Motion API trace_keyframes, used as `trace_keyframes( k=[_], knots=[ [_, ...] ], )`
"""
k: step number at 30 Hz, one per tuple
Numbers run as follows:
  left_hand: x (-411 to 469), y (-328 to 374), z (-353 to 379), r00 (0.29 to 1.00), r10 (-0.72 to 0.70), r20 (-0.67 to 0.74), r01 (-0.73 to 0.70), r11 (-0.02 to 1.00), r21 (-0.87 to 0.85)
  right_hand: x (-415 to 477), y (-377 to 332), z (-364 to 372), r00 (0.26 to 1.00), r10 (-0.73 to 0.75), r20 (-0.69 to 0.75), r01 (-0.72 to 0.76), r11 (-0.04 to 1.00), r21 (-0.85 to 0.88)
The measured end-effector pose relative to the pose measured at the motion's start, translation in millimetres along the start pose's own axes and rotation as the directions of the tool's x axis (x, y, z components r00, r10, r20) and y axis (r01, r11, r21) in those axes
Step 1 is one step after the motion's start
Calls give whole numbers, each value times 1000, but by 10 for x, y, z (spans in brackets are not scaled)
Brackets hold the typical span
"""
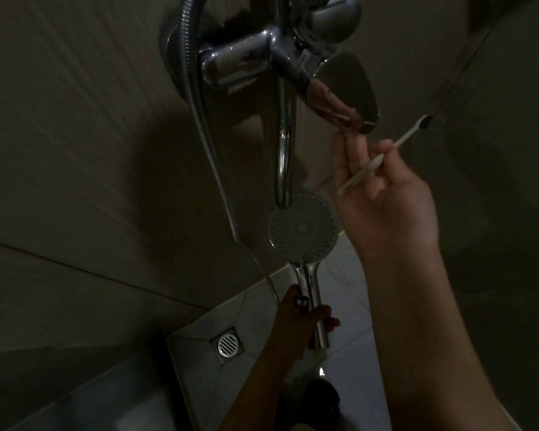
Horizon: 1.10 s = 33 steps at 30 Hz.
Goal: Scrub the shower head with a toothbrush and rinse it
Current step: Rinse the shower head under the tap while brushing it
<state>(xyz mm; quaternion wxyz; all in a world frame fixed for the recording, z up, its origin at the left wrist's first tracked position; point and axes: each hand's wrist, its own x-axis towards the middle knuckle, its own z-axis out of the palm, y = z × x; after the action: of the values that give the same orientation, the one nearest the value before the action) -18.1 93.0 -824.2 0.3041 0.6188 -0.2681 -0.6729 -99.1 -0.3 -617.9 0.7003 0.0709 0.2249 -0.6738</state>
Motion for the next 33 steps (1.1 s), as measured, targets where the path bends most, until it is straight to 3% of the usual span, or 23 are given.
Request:
trace_keyframes(
  k=[21,26,28,30,33],
  knots=[
    [4,-42,-66,999,29,45,-30,999,20,-17,9,3,999,-1,-45,2,1000,23],
    [25,-57,-50,997,21,69,-15,996,-86,27,-35,-84,998,52,-31,-47,988,150],
    [33,-76,-55,998,30,58,-25,995,-94,55,-42,-231,991,84,-102,-76,994,78],
    [39,-98,-60,998,32,61,-26,995,-94,56,13,-460,972,122,-202,-145,984,-102],
    [24,-100,-53,999,46,23,-45,998,-46,41,206,-860,924,125,-363,-268,886,-379]
  ],
)
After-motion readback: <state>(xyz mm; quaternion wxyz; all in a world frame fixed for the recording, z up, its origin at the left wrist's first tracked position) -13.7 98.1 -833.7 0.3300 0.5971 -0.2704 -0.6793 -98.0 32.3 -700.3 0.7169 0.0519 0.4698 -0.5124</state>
